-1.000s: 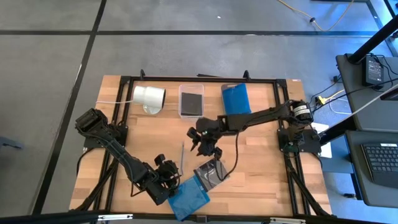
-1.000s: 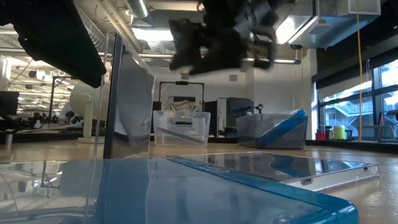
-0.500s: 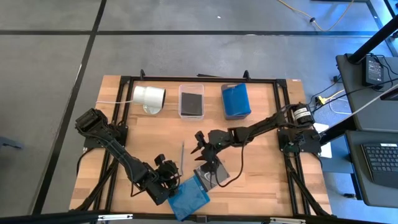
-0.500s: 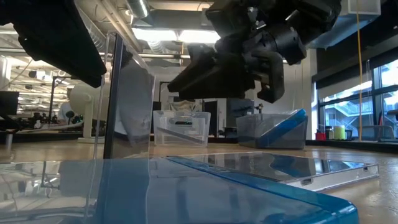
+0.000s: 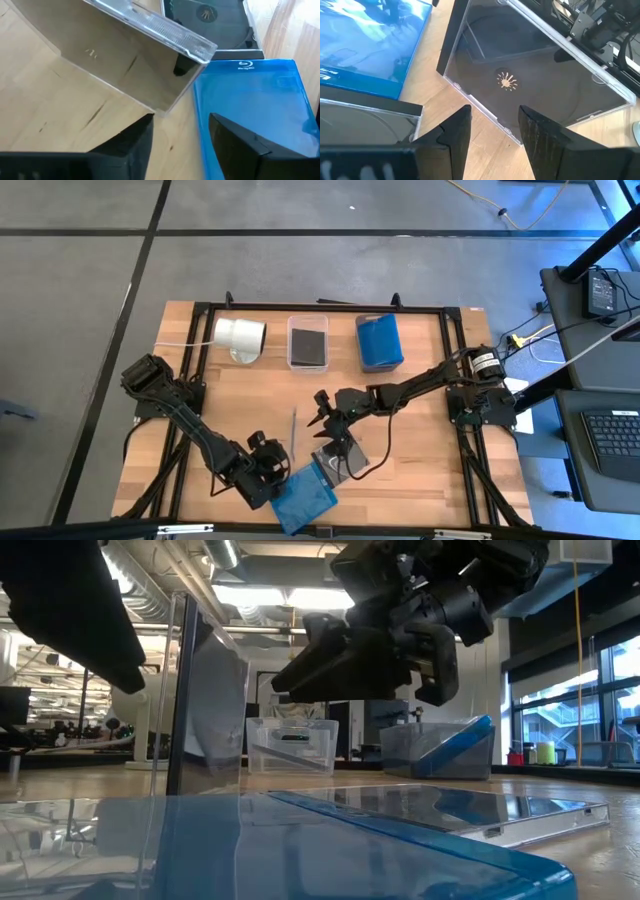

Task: Pick & place jewel cases by type
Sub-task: Put the left black cd case into the white bin

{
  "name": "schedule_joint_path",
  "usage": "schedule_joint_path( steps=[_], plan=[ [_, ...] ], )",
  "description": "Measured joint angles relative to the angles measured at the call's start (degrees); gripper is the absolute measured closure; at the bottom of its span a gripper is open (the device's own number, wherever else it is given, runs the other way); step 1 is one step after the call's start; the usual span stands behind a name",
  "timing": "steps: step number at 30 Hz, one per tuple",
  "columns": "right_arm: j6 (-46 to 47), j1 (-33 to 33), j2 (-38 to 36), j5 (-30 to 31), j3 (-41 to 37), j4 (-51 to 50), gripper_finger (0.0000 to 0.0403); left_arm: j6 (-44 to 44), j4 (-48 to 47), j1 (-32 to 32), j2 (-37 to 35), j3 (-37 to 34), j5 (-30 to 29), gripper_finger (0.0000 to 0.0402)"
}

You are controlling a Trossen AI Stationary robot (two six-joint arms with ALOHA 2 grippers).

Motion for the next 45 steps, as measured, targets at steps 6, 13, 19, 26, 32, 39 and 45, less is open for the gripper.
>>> schedule_joint_path(
  steps=[6, 13, 19, 26, 32, 39, 45],
  plan=[
    [-0.8, 0.0, 0.0, 4.7, 0.0, -2.0, 0.0235, 1.9, 0.0, 0.0, 0.0, 0.0, 0.1, 0.0147],
    [-1.4, -2.3, 0.0, 2.2, 0.0, -5.7, 0.0235, -2.7, -0.3, -0.5, 0.0, 0.0, -1.1, 0.0123],
    [-0.5, -6.8, 0.0, -4.4, 0.0, -6.7, 0.0235, -12.6, -0.6, -3.0, 0.0, 1.5, -4.4, 0.0123],
    [-0.4, -9.5, 0.0, -4.7, 0.0, -6.6, 0.0235, -20.3, -0.7, -3.6, 1.6, 4.5, -0.6, 0.0123],
    [0.2, -9.8, 0.0, -4.7, 0.0, -7.7, 0.0235, -23.2, -2.8, -3.3, 10.0, 11.7, 0.1, 0.0125],
    [1.7, -8.5, -0.1, -4.8, 0.0, -8.9, 0.0235, -40.6, -23.9, -7.1, 20.7, 28.5, 5.0, 0.0123],
    [2.0, -6.1, -0.1, -4.8, 0.0, -9.0, 0.0235, -56.2, -44.1, -6.9, 28.6, 38.9, 7.2, 0.0127]
  ],
)
